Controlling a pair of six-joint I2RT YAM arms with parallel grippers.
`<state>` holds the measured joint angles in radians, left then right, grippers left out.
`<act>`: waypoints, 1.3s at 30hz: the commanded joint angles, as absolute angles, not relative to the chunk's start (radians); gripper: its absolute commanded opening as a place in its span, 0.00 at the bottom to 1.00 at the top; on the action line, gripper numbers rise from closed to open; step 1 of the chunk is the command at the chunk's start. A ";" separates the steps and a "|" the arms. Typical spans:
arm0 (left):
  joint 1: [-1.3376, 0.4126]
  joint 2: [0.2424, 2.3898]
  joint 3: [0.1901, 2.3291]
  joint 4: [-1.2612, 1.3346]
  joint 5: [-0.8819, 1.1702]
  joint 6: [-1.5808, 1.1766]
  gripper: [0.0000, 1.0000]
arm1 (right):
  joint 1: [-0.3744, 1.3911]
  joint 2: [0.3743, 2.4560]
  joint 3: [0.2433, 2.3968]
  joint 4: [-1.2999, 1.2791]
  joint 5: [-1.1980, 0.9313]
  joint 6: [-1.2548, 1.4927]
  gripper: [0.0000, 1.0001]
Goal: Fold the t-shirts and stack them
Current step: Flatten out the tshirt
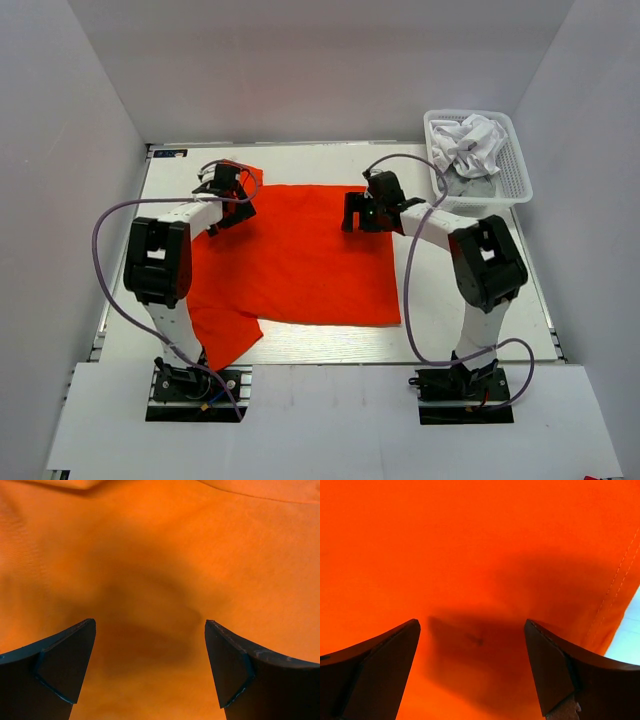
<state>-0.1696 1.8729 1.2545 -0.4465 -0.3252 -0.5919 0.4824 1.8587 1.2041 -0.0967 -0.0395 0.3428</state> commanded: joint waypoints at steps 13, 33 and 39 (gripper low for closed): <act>-0.161 2.060 1.440 -0.359 -0.144 -0.623 1.00 | 0.334 2.186 1.566 -0.225 0.098 0.459 0.90; -0.161 2.104 1.847 -0.549 -0.095 -0.569 1.00 | 0.290 2.300 1.993 -0.275 -0.012 0.293 0.90; -0.186 1.696 1.357 -0.596 -0.204 -0.793 1.00 | 0.371 1.918 1.514 -0.097 0.106 0.287 0.90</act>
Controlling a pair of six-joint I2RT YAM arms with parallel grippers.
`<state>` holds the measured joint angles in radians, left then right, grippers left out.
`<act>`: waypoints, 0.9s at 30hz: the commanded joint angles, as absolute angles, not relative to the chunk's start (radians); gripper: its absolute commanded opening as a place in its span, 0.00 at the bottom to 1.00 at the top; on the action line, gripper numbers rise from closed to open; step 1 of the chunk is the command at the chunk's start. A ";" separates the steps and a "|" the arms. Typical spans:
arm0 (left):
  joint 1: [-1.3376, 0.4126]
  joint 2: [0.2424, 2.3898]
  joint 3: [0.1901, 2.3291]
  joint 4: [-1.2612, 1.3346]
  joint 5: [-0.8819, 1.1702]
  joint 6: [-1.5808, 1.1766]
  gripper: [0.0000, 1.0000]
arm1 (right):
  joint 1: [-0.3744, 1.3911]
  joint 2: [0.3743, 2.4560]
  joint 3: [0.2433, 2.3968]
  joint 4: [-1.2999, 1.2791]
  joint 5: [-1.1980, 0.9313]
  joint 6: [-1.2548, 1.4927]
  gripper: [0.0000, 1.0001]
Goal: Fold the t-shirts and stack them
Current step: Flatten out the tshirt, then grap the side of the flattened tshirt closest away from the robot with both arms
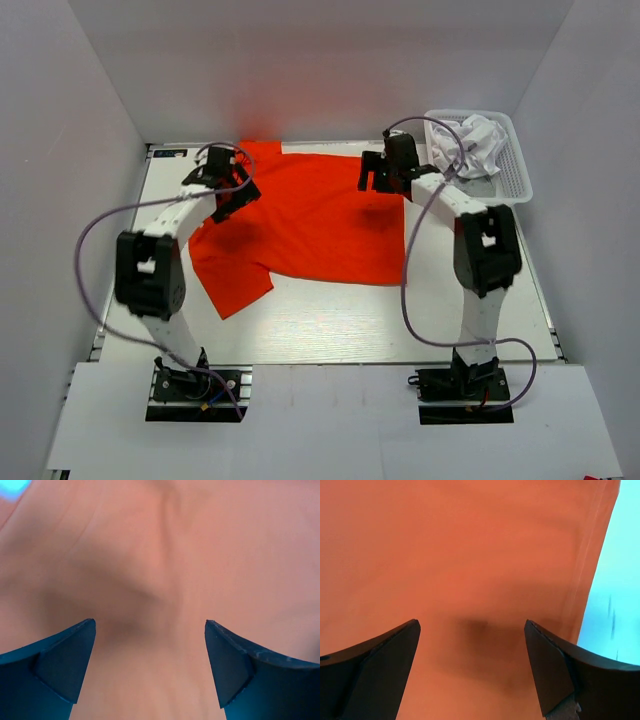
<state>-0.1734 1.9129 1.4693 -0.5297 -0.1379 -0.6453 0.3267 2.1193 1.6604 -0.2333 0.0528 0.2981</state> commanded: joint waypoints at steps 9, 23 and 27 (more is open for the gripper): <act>-0.196 1.234 0.861 -0.962 -0.178 -0.946 1.00 | 0.423 1.620 1.137 0.051 0.243 0.475 0.90; -0.196 1.224 0.604 -0.795 -0.167 -1.040 0.78 | 0.419 1.502 1.011 0.068 0.199 0.531 0.90; -0.196 1.285 0.669 -0.784 -0.242 -1.015 0.75 | 0.417 1.497 1.000 0.008 0.202 0.534 0.90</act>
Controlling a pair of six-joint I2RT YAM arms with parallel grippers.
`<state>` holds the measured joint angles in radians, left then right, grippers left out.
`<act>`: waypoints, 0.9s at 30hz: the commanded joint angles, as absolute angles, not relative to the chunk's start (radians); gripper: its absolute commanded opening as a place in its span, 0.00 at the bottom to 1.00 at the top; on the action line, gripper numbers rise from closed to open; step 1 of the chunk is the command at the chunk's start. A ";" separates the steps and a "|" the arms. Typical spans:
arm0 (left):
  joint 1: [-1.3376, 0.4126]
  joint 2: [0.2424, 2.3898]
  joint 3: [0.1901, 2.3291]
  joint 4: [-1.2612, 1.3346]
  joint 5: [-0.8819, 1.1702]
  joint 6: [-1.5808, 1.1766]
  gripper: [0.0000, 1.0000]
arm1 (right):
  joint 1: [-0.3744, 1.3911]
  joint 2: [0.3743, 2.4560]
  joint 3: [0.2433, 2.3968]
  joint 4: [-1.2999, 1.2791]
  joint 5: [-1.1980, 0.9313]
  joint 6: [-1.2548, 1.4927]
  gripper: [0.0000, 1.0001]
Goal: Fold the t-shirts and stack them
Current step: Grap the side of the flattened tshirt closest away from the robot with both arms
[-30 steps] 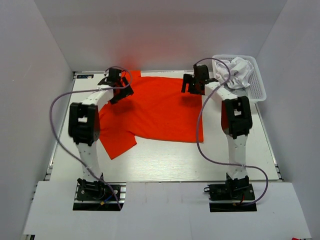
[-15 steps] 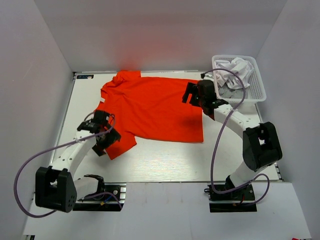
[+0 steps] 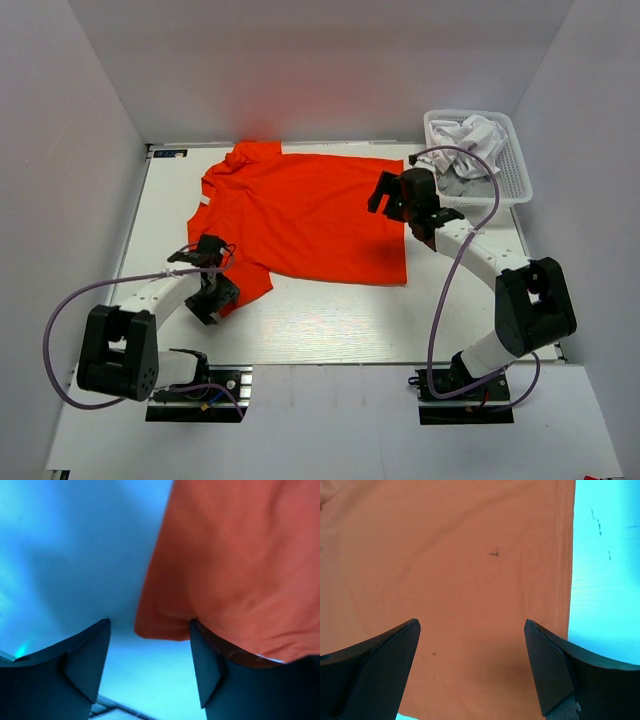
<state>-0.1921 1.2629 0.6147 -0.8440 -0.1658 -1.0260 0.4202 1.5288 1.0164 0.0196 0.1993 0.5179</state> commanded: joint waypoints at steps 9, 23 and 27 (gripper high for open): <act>-0.196 1.329 0.624 -0.752 -0.133 -0.953 0.00 | 0.417 1.453 0.977 -0.217 0.279 0.575 0.90; -0.196 1.237 0.595 -0.834 0.018 -0.852 0.00 | 0.460 1.353 0.784 -0.500 0.130 0.672 0.90; -0.196 1.236 0.623 -0.848 0.038 -0.828 0.00 | 0.459 1.436 0.801 -0.483 0.161 0.715 0.87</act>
<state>-0.1921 1.2655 0.6037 -0.8165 -0.0067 -0.8665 0.4545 1.4029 0.7872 -0.5053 0.1608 0.6666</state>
